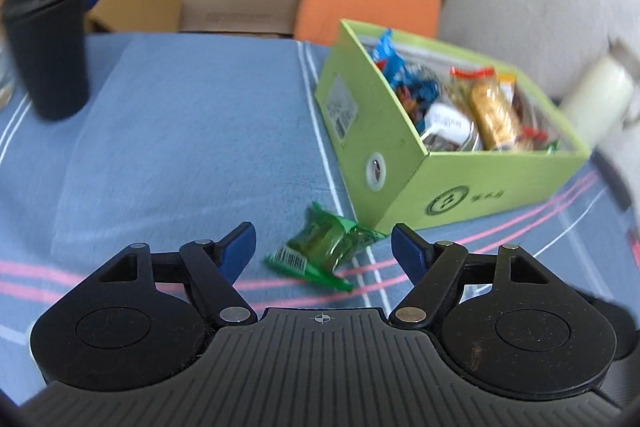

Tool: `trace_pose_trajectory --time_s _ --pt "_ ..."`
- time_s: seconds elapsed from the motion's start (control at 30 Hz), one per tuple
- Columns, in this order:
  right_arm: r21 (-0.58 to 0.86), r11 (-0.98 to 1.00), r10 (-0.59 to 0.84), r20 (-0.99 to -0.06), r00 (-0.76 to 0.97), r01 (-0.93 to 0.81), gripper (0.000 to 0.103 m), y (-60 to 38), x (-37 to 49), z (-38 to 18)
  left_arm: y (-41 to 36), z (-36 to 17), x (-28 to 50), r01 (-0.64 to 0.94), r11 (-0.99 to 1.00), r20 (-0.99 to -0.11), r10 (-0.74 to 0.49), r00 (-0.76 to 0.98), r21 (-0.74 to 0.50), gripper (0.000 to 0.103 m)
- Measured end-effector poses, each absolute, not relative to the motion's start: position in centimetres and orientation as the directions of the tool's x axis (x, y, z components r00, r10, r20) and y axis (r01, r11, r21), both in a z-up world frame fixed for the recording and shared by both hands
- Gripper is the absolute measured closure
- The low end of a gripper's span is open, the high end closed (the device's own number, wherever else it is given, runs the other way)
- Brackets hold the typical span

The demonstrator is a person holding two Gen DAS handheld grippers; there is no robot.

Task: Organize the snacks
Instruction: 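Grasp the green candy packet with the left tool while the right tool grasps the red cookie packet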

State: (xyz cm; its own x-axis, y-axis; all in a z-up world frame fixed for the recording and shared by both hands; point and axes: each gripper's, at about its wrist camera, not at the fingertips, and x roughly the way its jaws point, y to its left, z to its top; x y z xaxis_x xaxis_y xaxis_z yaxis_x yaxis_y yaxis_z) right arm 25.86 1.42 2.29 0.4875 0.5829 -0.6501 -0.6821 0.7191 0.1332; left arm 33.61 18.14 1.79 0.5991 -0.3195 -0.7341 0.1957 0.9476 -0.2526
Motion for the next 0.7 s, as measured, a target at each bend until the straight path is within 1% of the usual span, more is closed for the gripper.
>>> trace_pose_trajectory --time_s 0.03,0.17,0.23,0.3,0.33,0.37,0.4,0.43,0.47,0.5,0.6,0.67,0.7 --pt "0.136 0.714 0.590 -0.646 0.485 -0.687 0.008 1.6 26.0 2.3 17.8 1.5 34.1 0.191 0.955 -0.749 -0.296 0.593 -0.226 0.049" --pt "0.132 0.664 0.622 -0.644 0.445 -0.736 0.008 3.1 25.7 2.2 17.0 0.5 34.7 0.211 0.961 -0.776 -0.271 0.570 -0.180 0.057" --pt "0.095 0.650 0.612 -0.654 0.445 -0.754 0.008 4.2 25.5 1.8 16.7 0.4 34.6 0.219 0.965 -0.777 -0.249 0.579 -0.147 0.061" --pt "0.048 0.656 0.573 -0.680 0.456 -0.753 0.008 5.3 25.6 1.0 16.8 0.4 34.5 0.214 0.967 -0.776 -0.240 0.583 -0.138 0.063" --pt "0.018 0.657 0.552 -0.692 0.465 -0.753 0.008 5.7 25.6 0.5 16.8 0.4 34.5 0.210 0.969 -0.775 -0.230 0.588 -0.128 0.070" --pt "0.009 0.656 0.556 -0.682 0.476 -0.754 0.012 5.7 25.4 0.5 16.7 0.4 34.4 0.208 0.972 -0.776 -0.215 0.593 -0.111 0.074" --pt "0.019 0.657 0.562 -0.678 0.473 -0.754 0.022 5.5 25.2 0.7 16.6 0.4 34.3 0.205 0.974 -0.776 -0.201 0.598 -0.095 0.086" --pt "0.012 0.664 0.557 -0.675 0.484 -0.747 0.032 5.2 25.0 1.1 16.5 0.3 34.2 0.197 0.977 -0.775 -0.187 0.604 -0.081 0.092" --pt "0.013 0.673 0.551 -0.676 0.489 -0.740 0.049 4.8 24.9 1.3 16.5 0.2 34.1 0.192 0.978 -0.774 -0.186 0.605 -0.084 0.093" --pt "0.014 0.682 0.543 -0.680 0.493 -0.731 0.051 4.2 24.7 1.4 16.6 0.3 33.9 0.191 0.976 -0.772 -0.199 0.604 -0.103 0.095" --pt "0.011 0.723 0.514 -0.676 0.528 -0.691 0.052 1.6 24.1 1.5 16.7 0.3 32.3 0.202 0.968 -0.765 -0.241 0.597 -0.148 0.096" --pt "-0.012 0.773 0.458 -0.680 0.572 -0.634 0.052 -0.8 23.5 1.7 16.5 0.4 30.9 0.197 0.966 -0.765 -0.251 0.594 -0.164 0.096" --pt "-0.029 0.796 0.429 -0.678 0.597 -0.605 0.052 -2.0 23.2 1.8 16.4 0.5 30.2 0.198 0.961 -0.761 -0.273 0.588 -0.192 0.096"
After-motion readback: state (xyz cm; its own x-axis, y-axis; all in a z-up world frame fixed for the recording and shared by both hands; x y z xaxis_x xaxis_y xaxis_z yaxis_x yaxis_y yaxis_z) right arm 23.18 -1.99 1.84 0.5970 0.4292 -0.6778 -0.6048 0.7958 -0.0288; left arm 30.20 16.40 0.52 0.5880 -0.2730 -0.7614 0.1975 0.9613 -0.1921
